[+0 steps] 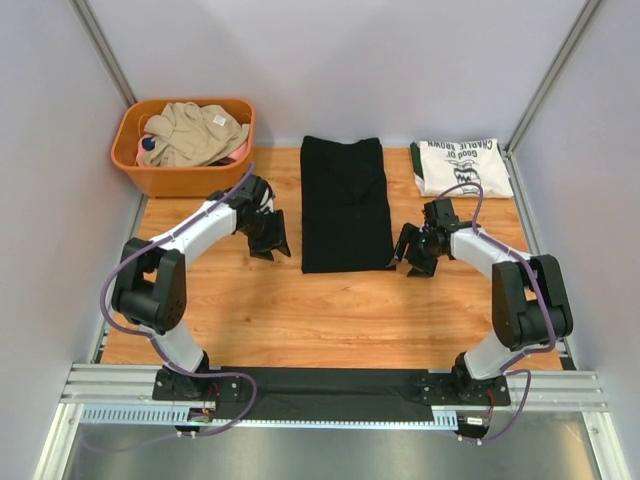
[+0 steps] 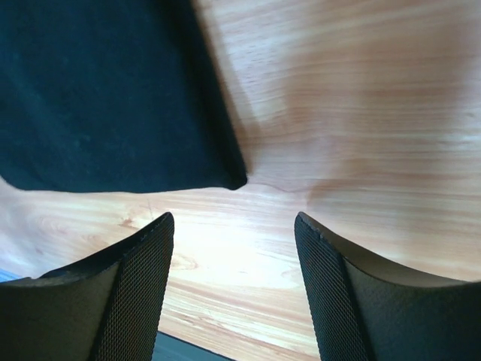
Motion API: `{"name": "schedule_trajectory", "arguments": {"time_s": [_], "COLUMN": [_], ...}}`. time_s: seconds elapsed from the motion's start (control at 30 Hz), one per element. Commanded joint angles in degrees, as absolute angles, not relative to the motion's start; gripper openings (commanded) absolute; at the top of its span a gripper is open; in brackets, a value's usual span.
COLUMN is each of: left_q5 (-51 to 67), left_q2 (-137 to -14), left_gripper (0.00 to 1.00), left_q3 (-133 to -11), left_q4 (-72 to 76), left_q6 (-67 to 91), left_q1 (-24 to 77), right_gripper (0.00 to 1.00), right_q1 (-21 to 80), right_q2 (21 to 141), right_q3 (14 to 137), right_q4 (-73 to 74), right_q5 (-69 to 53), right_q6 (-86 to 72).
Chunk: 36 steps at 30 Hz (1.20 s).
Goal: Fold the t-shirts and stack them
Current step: Fold the tshirt
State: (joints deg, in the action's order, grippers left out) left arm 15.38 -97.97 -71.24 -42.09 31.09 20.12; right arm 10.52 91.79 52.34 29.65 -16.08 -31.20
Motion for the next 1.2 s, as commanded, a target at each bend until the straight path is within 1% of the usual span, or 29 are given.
{"name": "schedule_trajectory", "arguments": {"time_s": [0.0, 0.17, 0.37, 0.47, 0.73, 1.03, 1.13, 1.17], "left_q5": [15.1, 17.0, 17.8, 17.3, 15.4, 13.4, 13.2, 13.2], "left_q2": [-93.3, -93.0, -95.9, -97.1, -100.3, -102.7, -103.4, -103.9], "left_gripper": [0.58, 0.59, 0.59, 0.59, 0.62, 0.61, 0.59, 0.56], "left_q3": [-67.2, -59.9, -56.5, -56.5, -56.4, -57.9, -58.4, -58.7], "left_q4": [-34.2, -27.8, -21.3, -19.5, -16.2, -15.6, -15.6, -15.6], "left_q6": [29.9, 32.3, 35.9, 36.9, 38.9, 39.4, 39.5, 39.6], "left_q1": [22.2, 24.4, 27.3, 28.5, 29.1, 29.1, 29.1, 29.1], "right_gripper": [0.67, 0.66, 0.62, 0.55, 0.51, 0.46, 0.39, 0.34], "right_q1": [11.0, 11.0, 11.1, 11.0, 11.0, 10.0, 9.7, 9.6], "right_q2": [89.2, 90.7, 93.7, 95.6, 99.6, 100.6, 100.5, 100.5], "right_q3": [50.9, 49.5, 49.4, 49.6, 50.7, 50.9, 50.6, 50.5], "right_q4": [22.7, 20.7, 18.9, 17.9, 17.4, 17.6, 17.7, 17.7], "right_q5": [-20.0, -21.1, -21.2, -21.0, -18.5, -17.8, -17.8, -17.9], "right_q6": [-29.2, -28.8, -28.7, -28.6, -26.8, -26.5, -26.5, -26.5]}}
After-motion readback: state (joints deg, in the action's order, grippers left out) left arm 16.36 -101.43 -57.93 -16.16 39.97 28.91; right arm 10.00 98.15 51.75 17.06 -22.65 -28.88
